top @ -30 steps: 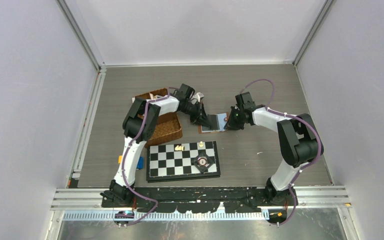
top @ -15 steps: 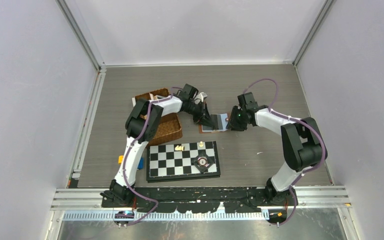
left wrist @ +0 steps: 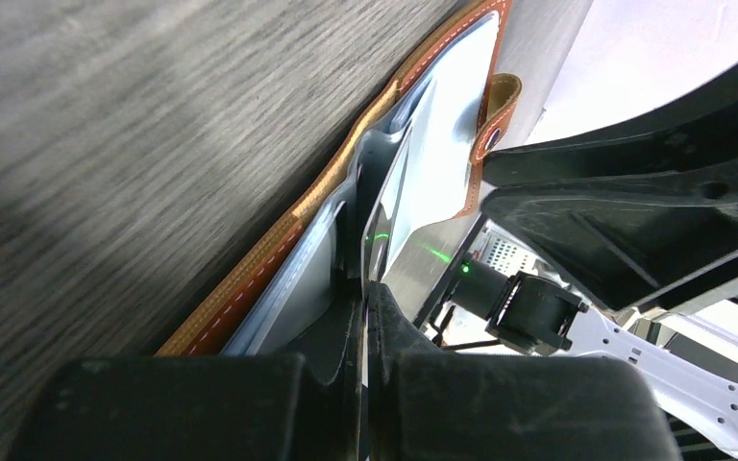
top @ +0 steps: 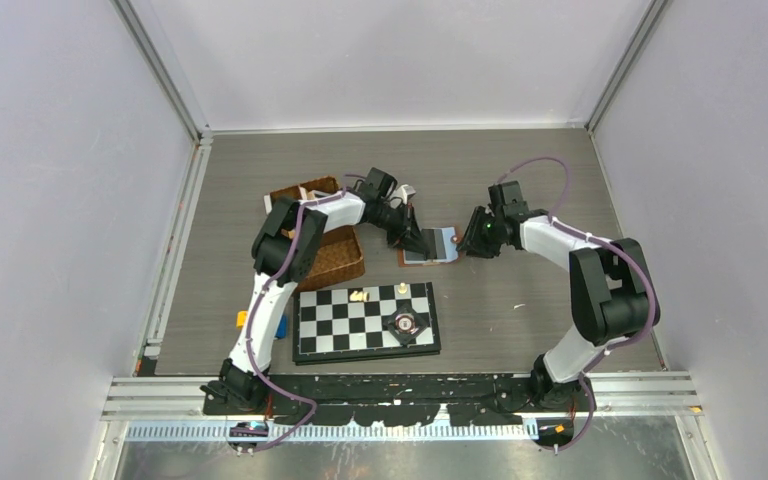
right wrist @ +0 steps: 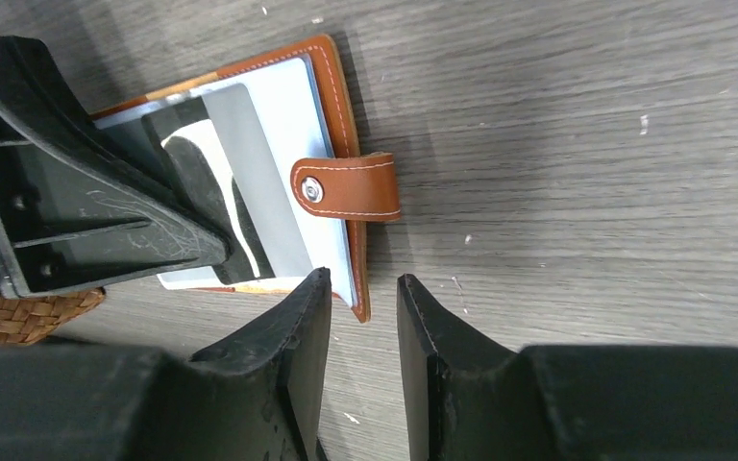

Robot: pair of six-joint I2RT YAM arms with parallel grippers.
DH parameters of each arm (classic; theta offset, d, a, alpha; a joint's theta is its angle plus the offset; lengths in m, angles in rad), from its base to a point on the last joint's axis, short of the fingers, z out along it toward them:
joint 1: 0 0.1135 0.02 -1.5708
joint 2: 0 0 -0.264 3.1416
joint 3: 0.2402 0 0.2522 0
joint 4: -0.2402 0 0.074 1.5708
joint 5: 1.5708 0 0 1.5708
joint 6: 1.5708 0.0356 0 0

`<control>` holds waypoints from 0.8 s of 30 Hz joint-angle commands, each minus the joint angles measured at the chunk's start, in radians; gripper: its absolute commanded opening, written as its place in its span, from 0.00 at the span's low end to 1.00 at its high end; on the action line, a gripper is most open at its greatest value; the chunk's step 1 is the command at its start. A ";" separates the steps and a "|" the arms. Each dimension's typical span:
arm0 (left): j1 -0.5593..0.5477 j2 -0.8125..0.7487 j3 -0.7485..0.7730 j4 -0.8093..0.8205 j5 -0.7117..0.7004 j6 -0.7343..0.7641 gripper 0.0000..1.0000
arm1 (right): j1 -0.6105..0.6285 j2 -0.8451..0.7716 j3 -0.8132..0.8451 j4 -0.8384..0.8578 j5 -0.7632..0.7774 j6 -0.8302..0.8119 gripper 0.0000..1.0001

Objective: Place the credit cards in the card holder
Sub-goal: Insert the credit card into the card holder.

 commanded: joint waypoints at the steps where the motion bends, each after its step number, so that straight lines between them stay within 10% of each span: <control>1: -0.002 0.048 0.013 -0.042 -0.107 0.042 0.00 | 0.002 0.039 0.007 0.043 -0.070 0.017 0.36; 19: -0.023 0.042 0.093 -0.143 -0.193 0.100 0.00 | 0.002 0.040 -0.005 0.045 -0.053 0.022 0.01; 24: -0.023 0.003 0.117 -0.217 -0.266 0.158 0.14 | 0.000 0.032 -0.008 0.035 -0.029 0.023 0.01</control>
